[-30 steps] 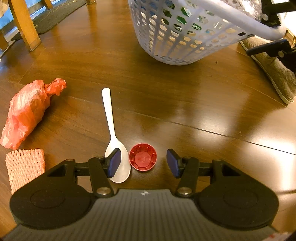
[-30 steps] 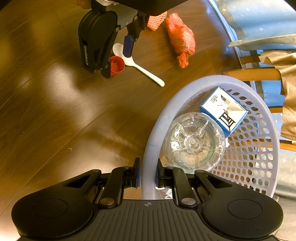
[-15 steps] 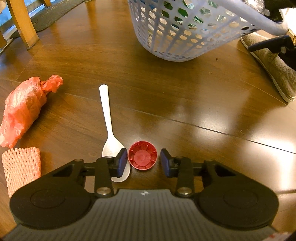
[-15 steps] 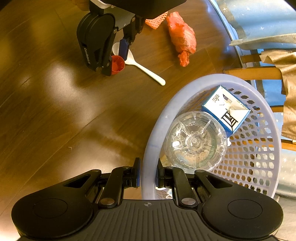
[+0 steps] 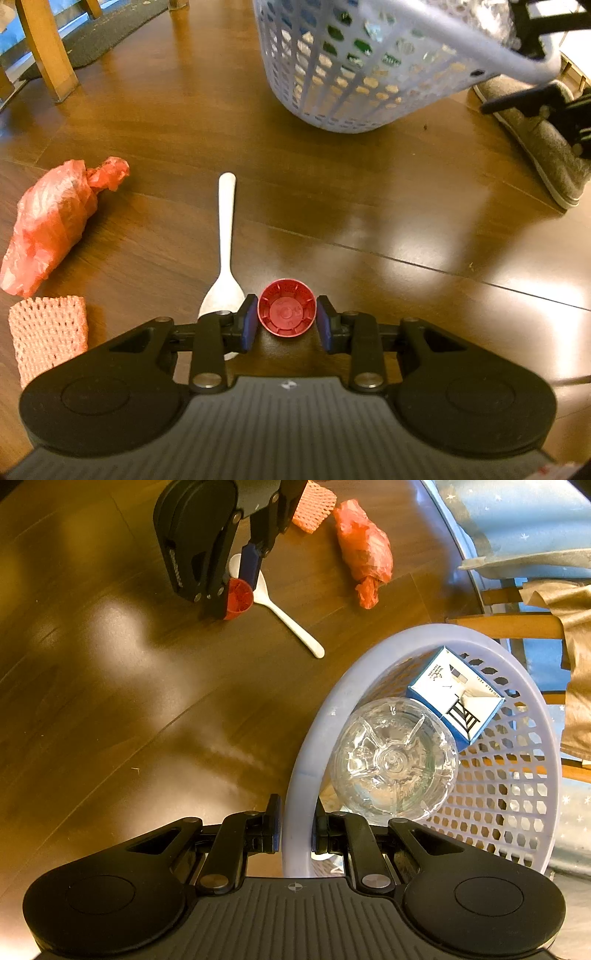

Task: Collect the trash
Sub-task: 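Close the left tool on the red bottle cap, then lift the red cap over the basket and open the left tool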

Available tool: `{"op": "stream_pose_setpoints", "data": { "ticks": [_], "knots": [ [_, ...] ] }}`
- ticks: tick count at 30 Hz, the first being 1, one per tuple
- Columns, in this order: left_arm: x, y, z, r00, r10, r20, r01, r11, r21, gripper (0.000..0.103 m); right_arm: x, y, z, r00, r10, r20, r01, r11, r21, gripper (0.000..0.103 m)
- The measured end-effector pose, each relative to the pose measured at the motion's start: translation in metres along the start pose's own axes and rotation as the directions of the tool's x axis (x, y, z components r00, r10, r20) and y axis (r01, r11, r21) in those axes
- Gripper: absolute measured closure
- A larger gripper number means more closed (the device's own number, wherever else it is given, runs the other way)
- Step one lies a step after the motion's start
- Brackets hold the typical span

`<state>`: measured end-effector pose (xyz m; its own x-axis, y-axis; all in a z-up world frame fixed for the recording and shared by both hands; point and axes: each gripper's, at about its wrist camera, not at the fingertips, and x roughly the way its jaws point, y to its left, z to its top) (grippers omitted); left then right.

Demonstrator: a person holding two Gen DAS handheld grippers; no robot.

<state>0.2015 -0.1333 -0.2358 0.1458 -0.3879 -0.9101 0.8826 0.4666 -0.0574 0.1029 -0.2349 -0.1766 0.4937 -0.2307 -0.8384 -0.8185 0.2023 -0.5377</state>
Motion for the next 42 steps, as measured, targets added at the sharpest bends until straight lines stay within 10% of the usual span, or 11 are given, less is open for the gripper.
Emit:
{"op": "stream_pose_setpoints", "data": {
  "ticks": [28,42],
  "knots": [
    [-0.2,-0.005,0.068,0.986,0.122,0.115,-0.115,0.991,-0.07,0.075,0.002,0.001,0.012,1.0,-0.015,-0.004,0.015,1.0,-0.022,0.093],
    [-0.211,-0.046,0.142,0.964,0.037,0.264,-0.036,0.999,-0.011,0.075,0.001,0.001,0.006,1.0,-0.02,-0.002,0.02,1.0,-0.011,0.093]
  ]
}}
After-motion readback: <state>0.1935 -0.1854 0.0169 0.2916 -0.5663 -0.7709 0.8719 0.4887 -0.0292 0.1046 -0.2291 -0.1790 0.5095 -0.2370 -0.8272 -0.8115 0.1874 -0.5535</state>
